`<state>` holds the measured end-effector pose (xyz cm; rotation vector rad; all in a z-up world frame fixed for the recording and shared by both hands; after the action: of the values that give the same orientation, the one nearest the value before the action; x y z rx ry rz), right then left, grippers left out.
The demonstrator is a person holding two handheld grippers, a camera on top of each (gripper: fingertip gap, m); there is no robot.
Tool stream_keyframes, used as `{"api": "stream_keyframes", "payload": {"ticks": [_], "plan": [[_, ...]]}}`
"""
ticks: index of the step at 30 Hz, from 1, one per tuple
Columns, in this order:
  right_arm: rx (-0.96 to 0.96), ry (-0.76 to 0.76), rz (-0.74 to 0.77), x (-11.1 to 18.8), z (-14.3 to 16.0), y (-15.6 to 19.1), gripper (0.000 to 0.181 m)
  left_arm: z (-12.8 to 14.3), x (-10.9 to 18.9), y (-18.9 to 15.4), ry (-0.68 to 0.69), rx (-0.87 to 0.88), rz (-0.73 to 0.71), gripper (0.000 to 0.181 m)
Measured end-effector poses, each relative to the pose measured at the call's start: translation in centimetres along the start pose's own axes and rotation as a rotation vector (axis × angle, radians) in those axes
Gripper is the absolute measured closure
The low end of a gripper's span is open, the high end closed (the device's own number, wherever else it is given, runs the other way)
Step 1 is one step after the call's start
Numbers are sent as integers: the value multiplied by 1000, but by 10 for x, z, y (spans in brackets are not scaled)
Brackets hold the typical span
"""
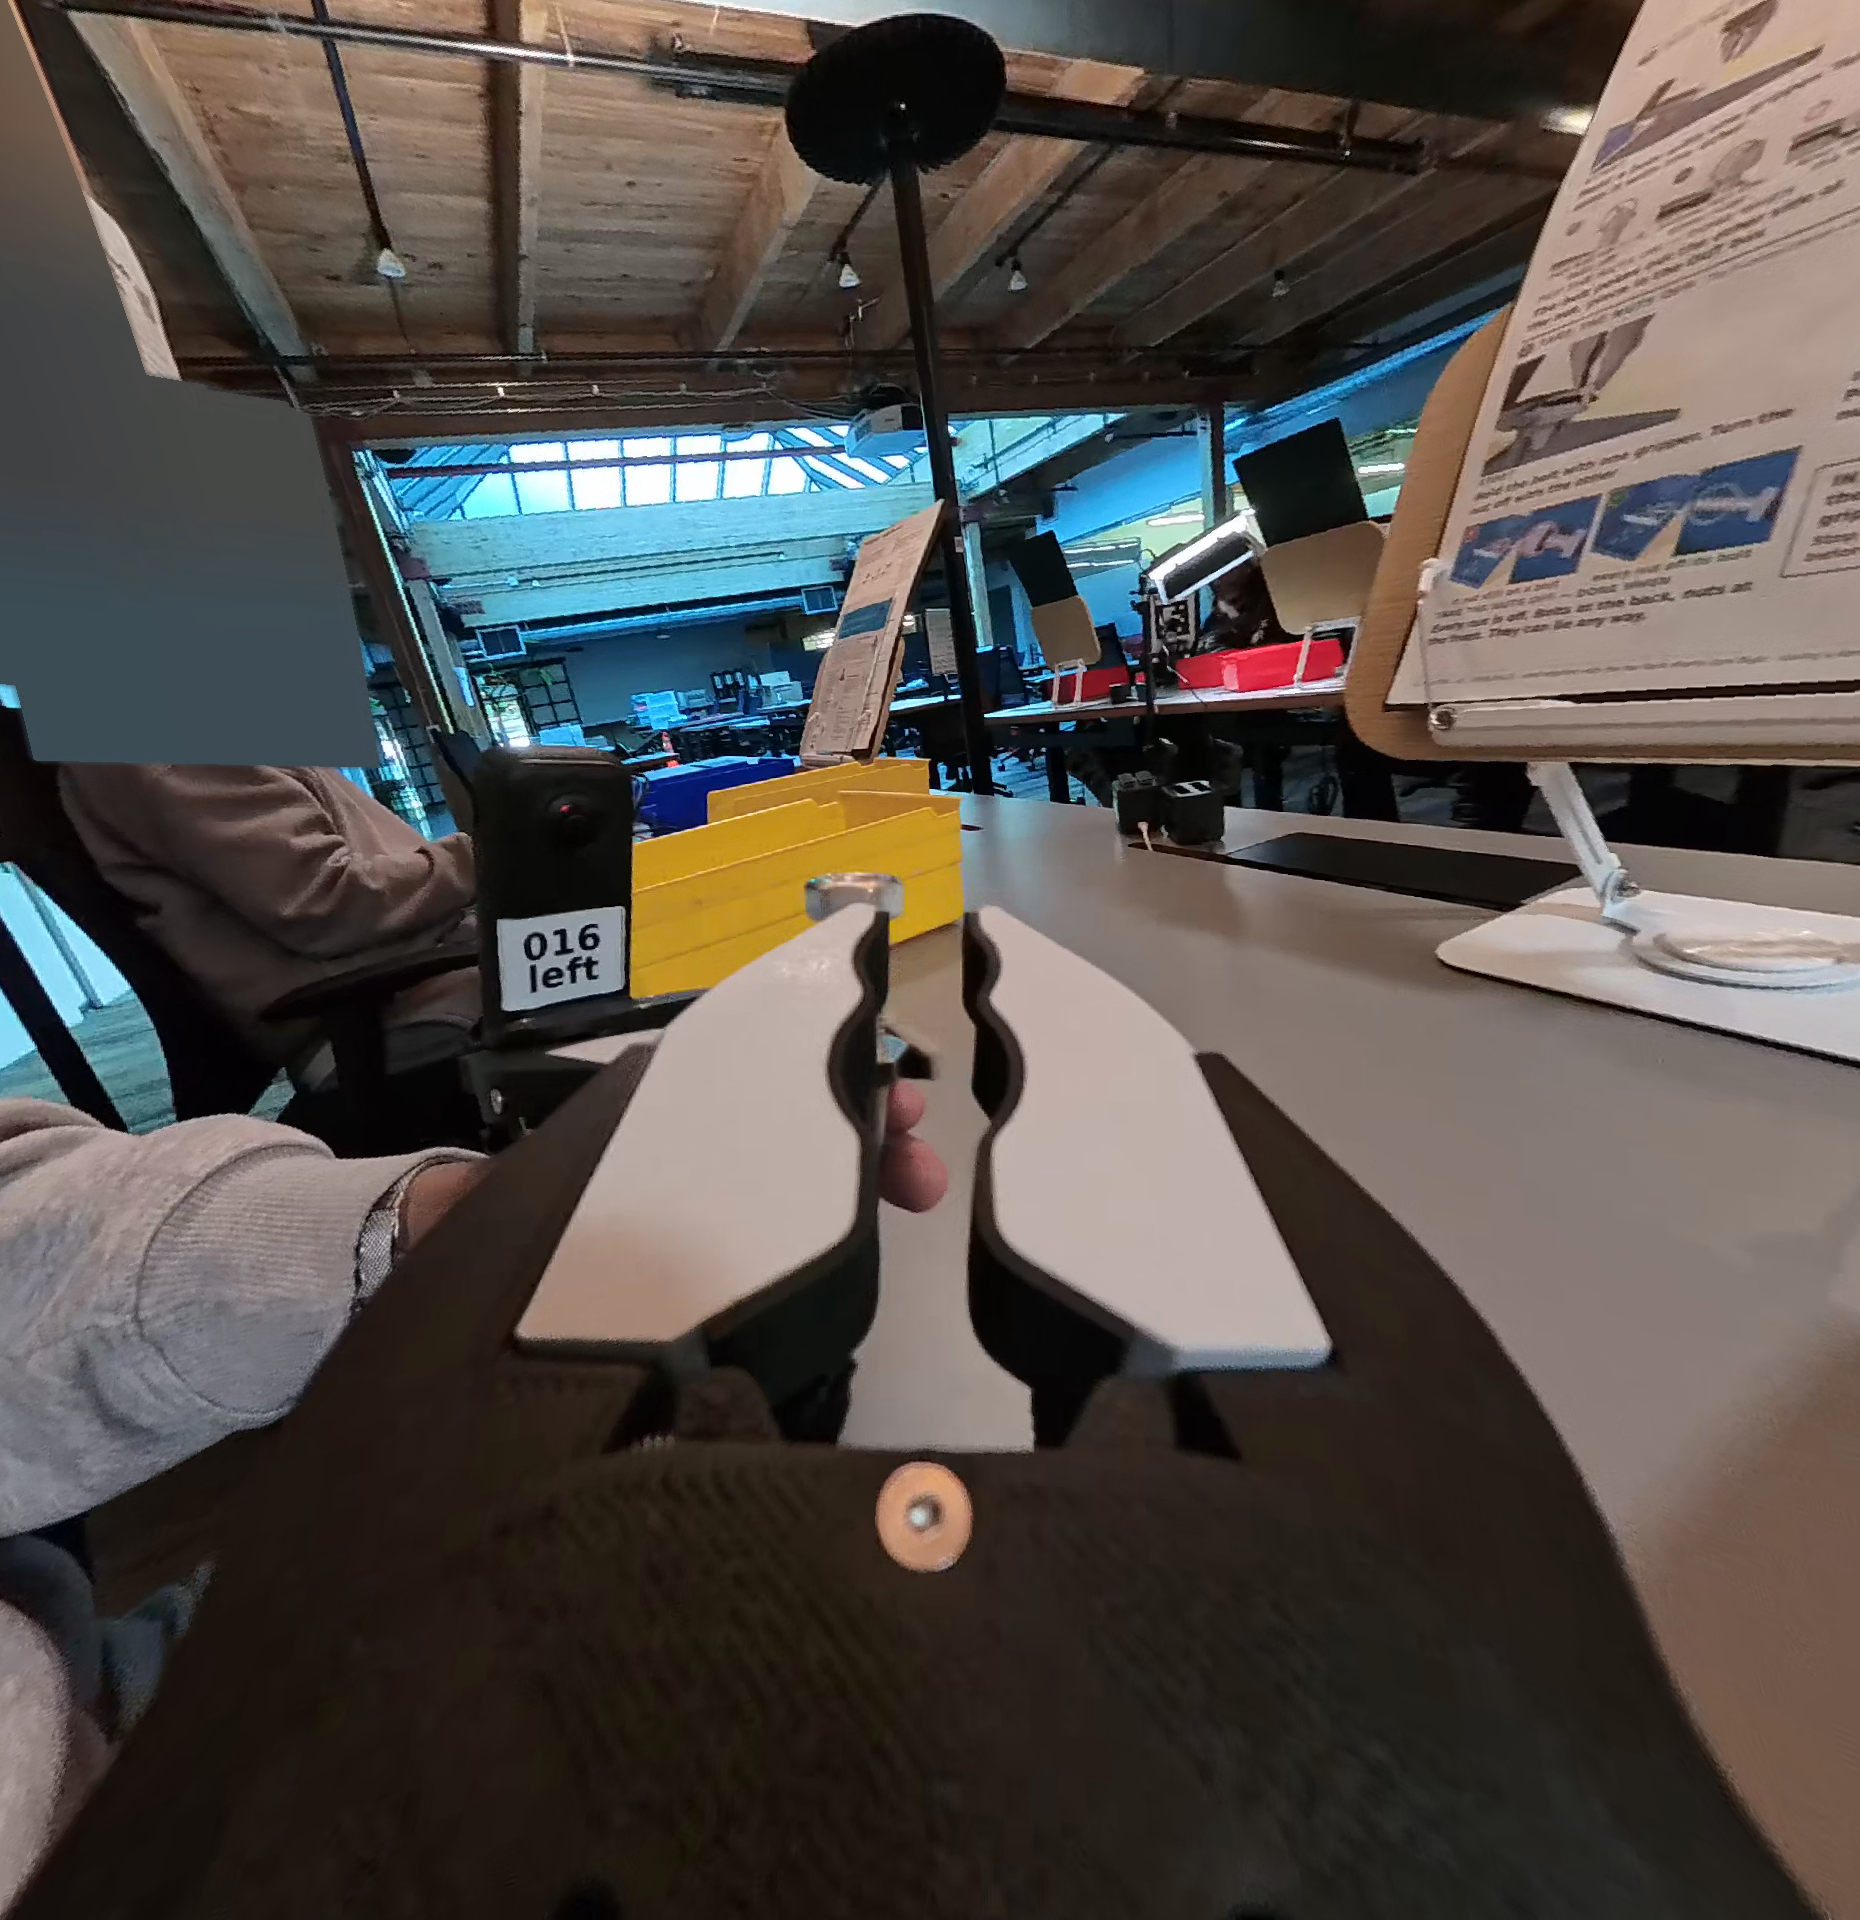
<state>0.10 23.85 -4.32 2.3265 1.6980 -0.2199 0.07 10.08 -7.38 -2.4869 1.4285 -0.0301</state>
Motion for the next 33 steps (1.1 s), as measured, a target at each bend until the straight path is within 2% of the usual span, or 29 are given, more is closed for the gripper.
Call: {"api": "stream_keyframes", "payload": {"ticks": [7, 16, 20, 33], "plan": [[4, -14, -57, -3, -1, 7, 160, 1, -1, -1, 7, -5, 1, 163], [-18, -25, -8, 1, -1, 0, 165, 0, 0, 0, 3, 0, -2, 163], [-53, -64, -26, 4, -3, -1, 160, 1, -1, 0, 12, -7, -6, 163], [-6, -8, -27, -2, 0, 3, 162, 0, 0, 0, 5, -1, -5, 163]]}}
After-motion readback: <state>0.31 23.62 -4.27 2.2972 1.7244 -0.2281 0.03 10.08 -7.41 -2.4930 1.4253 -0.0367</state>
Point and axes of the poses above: each gripper's, where its closed fingertips meet, x back along the fingers, z out of its underside, y = z × x across the jaws, the point moved 8 cm from there along x, back along the fingers, and after that the axes turned 12 degrees about -z, right-handed, at the moved point
